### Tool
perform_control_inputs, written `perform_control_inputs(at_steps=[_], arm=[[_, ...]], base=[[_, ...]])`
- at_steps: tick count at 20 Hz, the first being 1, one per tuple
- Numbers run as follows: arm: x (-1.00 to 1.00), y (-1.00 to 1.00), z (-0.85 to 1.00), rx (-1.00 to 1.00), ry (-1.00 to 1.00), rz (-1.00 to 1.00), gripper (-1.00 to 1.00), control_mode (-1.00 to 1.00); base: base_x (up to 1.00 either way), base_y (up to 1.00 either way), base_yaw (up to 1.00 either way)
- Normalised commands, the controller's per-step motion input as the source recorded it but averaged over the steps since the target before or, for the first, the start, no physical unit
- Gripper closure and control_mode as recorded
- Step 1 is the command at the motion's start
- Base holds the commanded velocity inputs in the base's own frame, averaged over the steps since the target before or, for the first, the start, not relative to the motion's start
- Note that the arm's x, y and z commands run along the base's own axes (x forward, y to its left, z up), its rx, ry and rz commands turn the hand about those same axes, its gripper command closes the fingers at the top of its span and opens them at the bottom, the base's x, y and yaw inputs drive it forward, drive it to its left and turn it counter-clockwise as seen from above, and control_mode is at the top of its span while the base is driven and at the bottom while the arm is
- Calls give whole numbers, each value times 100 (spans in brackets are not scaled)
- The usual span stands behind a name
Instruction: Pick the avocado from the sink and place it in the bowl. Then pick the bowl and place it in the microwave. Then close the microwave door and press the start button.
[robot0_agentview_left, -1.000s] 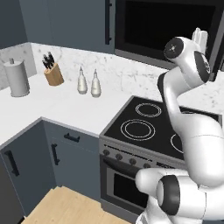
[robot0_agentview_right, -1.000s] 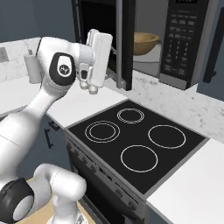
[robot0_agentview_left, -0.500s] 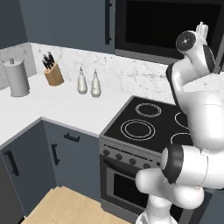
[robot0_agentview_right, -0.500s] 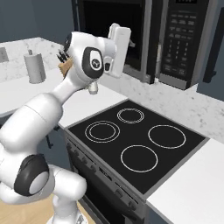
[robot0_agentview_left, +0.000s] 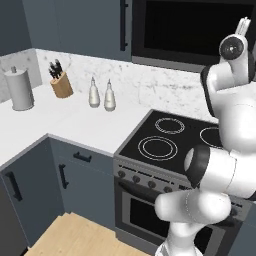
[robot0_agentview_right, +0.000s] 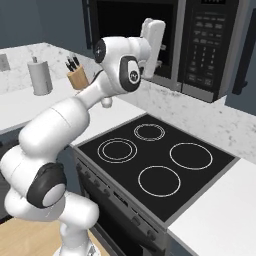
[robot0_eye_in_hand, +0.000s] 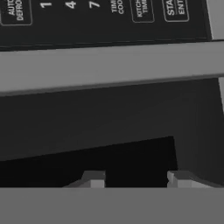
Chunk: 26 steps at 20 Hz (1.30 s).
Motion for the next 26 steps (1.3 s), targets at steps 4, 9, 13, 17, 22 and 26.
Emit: perform_control_inputs(at_steps=[4,9,13,17,22,26], arm=[[87,-3,-12,0,-3,0,-100,-100],[-12,10,-23,-2,-17,4,-100,-100],[-92,16,3,-2,-28,6,-100,-100],[-100,18,44,-9,-3,4,-100,-100],[-85,38,49,-32,27,2,-100,-100],[-72,14,17,-47,14,1,-100,-100]], base=[[0,0,0],[0,0,0],[0,0,0],[0,0,0],[0,0,0],[0,0,0]])
